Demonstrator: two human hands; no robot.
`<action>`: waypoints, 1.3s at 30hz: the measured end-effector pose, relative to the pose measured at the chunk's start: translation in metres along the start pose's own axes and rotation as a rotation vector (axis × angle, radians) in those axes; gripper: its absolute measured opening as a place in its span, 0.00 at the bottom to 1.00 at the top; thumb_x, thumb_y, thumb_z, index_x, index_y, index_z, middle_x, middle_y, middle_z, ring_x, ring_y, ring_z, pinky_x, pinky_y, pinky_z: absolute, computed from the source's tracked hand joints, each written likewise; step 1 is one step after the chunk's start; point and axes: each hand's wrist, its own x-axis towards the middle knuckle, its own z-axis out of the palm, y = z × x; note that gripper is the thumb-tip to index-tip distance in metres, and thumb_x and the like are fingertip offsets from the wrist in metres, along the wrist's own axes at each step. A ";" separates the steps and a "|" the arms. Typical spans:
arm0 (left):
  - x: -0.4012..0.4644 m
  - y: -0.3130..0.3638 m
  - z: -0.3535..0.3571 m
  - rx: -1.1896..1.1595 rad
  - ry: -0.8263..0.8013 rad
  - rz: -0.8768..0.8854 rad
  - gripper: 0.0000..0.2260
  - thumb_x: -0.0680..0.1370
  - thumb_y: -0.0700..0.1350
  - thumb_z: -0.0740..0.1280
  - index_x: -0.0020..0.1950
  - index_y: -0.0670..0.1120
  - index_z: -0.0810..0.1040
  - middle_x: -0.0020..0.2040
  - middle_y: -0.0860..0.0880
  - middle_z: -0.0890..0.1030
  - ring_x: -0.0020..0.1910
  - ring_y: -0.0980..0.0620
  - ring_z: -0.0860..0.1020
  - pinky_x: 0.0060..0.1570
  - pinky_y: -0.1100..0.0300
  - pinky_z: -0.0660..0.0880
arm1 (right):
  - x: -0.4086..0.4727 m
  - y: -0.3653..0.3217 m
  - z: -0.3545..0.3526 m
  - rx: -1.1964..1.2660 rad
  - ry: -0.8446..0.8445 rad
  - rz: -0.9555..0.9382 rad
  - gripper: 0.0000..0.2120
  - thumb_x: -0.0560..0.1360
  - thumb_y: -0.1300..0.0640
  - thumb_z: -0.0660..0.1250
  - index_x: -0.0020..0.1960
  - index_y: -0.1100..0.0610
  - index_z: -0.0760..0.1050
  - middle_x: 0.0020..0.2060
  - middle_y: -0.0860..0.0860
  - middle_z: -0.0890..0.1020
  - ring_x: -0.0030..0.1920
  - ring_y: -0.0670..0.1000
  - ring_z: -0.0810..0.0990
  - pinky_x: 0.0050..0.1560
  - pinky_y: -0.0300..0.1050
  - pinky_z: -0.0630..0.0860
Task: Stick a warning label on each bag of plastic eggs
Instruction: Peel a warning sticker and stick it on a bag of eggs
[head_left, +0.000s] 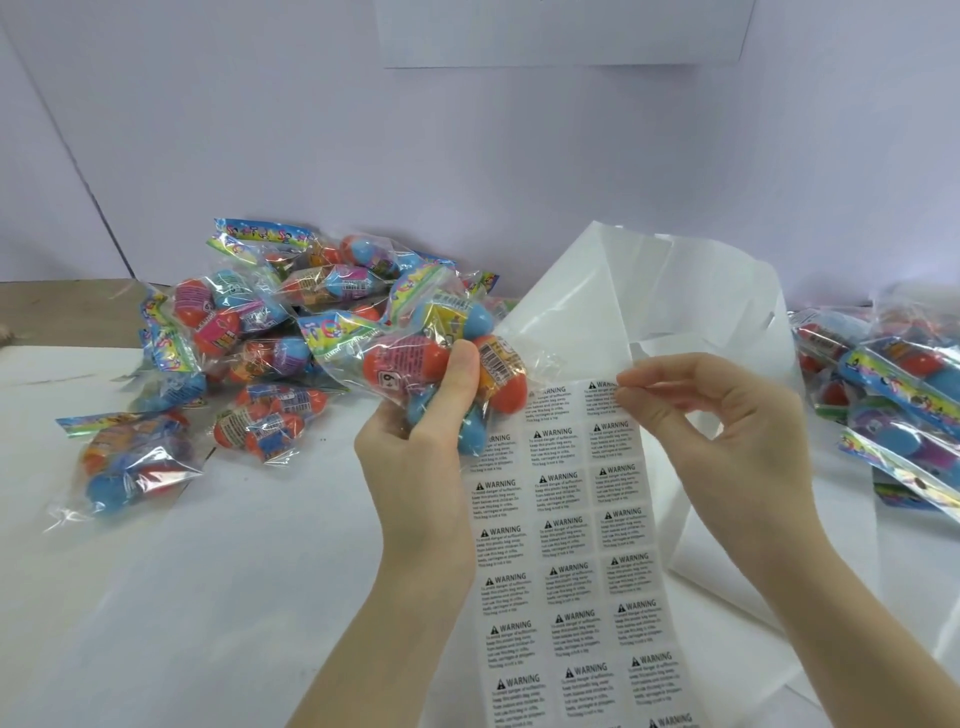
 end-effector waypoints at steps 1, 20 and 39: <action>0.000 0.000 0.000 0.010 0.010 0.010 0.04 0.62 0.50 0.73 0.32 0.51 0.84 0.37 0.52 0.84 0.40 0.53 0.83 0.41 0.59 0.80 | -0.001 0.000 0.001 -0.058 0.004 -0.038 0.18 0.68 0.66 0.72 0.34 0.42 0.77 0.38 0.37 0.82 0.42 0.36 0.77 0.45 0.27 0.69; 0.008 0.001 -0.008 0.347 -0.089 0.046 0.09 0.67 0.50 0.75 0.44 0.50 0.82 0.51 0.47 0.83 0.49 0.54 0.80 0.51 0.59 0.73 | -0.001 -0.005 -0.003 0.312 -0.048 -0.014 0.13 0.65 0.60 0.67 0.36 0.41 0.77 0.38 0.39 0.79 0.42 0.42 0.74 0.45 0.38 0.65; 0.003 0.009 -0.002 0.214 -0.290 -0.031 0.14 0.61 0.49 0.71 0.38 0.41 0.78 0.28 0.48 0.78 0.23 0.54 0.72 0.23 0.65 0.68 | -0.002 -0.011 -0.005 0.422 0.001 0.003 0.08 0.64 0.61 0.66 0.35 0.48 0.77 0.33 0.40 0.78 0.36 0.42 0.73 0.41 0.32 0.68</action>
